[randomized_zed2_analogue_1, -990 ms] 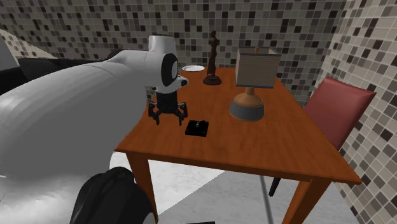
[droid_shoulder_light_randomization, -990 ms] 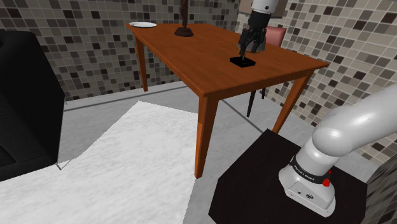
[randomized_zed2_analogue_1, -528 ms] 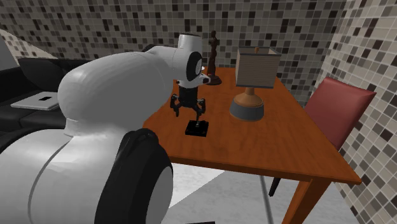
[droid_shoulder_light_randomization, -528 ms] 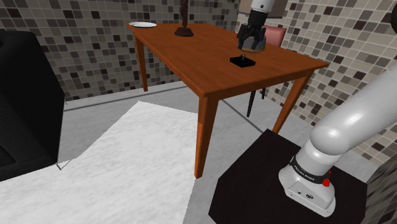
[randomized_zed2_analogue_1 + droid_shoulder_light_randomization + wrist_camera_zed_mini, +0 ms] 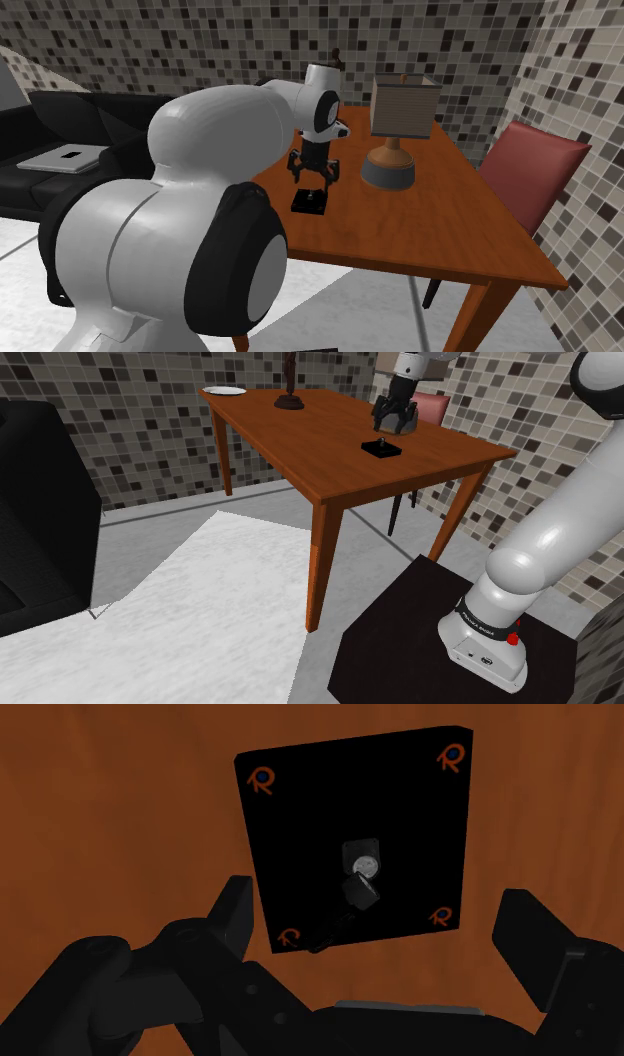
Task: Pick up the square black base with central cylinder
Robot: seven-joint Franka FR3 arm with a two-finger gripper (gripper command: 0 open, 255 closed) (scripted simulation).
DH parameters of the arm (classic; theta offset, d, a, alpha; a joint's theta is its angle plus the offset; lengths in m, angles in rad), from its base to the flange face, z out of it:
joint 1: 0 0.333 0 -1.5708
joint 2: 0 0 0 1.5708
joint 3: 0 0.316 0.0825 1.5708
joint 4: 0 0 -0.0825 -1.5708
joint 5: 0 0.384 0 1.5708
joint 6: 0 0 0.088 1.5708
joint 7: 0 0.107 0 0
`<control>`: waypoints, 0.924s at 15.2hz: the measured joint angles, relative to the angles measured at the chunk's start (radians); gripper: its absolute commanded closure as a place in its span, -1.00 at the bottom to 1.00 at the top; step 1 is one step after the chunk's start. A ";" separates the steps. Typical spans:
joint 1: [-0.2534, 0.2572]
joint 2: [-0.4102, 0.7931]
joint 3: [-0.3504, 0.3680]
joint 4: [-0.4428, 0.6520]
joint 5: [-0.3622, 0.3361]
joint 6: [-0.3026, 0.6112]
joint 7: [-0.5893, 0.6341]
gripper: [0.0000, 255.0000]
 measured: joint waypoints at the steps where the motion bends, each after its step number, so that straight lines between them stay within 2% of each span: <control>1: 0.000 -0.001 0.000 -0.016 0.000 0.014 -0.001 -1.00; 4: -0.001 -0.005 -0.001 -0.059 0.000 0.054 -0.005 -1.00; 5: -0.001 -0.004 0.000 -0.063 0.000 0.058 -0.005 1.00; 14: 0.000 -0.004 0.000 -0.067 0.001 0.063 -0.005 1.00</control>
